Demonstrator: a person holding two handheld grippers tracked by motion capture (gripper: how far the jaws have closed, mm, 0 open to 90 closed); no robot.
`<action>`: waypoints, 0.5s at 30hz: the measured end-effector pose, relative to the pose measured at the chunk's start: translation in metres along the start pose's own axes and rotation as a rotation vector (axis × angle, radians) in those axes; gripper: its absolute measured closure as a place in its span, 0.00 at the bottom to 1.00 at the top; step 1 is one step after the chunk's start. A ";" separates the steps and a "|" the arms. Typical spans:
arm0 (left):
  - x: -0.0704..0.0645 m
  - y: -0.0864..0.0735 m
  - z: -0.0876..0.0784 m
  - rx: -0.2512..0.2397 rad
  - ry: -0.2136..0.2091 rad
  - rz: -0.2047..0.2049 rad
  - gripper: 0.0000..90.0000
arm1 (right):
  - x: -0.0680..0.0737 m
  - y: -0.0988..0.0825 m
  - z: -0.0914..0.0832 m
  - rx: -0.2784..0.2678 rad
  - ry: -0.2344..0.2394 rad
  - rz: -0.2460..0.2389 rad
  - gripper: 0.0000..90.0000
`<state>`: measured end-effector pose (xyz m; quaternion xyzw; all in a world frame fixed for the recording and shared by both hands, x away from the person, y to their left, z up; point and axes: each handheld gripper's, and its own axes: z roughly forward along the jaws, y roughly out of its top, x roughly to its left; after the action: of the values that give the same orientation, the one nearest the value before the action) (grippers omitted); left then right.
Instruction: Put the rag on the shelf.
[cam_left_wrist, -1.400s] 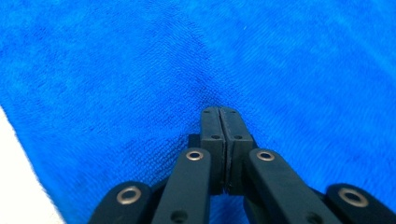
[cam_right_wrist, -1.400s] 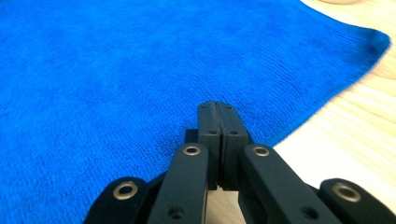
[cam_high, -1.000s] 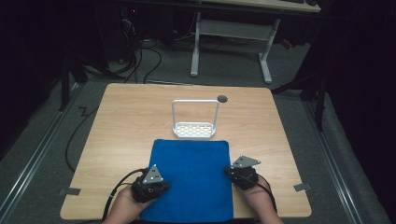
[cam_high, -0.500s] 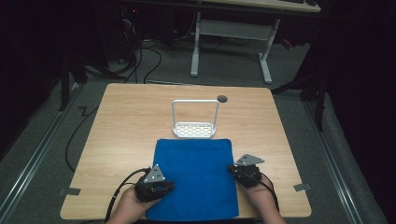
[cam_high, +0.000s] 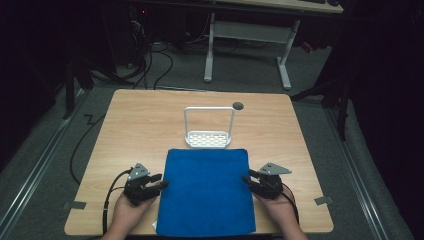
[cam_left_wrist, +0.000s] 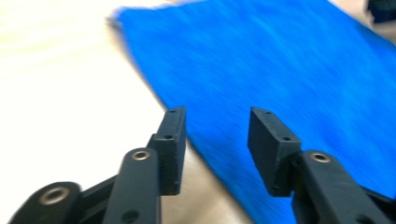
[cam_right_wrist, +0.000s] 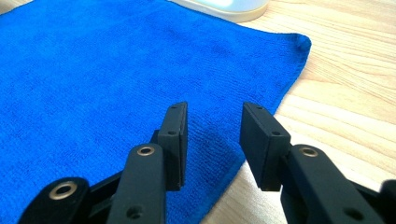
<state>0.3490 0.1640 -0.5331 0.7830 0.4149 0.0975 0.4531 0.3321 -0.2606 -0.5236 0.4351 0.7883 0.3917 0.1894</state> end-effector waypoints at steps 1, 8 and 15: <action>0.003 0.002 0.001 -0.008 0.015 -0.008 0.62 | 0.000 0.000 0.000 -0.001 -0.001 -0.001 0.69; 0.023 0.023 0.019 -0.003 0.107 -0.007 0.59 | -0.001 0.001 -0.001 -0.014 -0.001 0.021 0.71; 0.031 0.054 0.054 0.022 0.156 0.037 0.59 | -0.002 0.001 -0.002 -0.028 -0.003 0.029 0.71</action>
<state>0.4277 0.1398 -0.5283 0.7853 0.4357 0.1622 0.4089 0.3323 -0.2629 -0.5215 0.4442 0.7760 0.4050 0.1910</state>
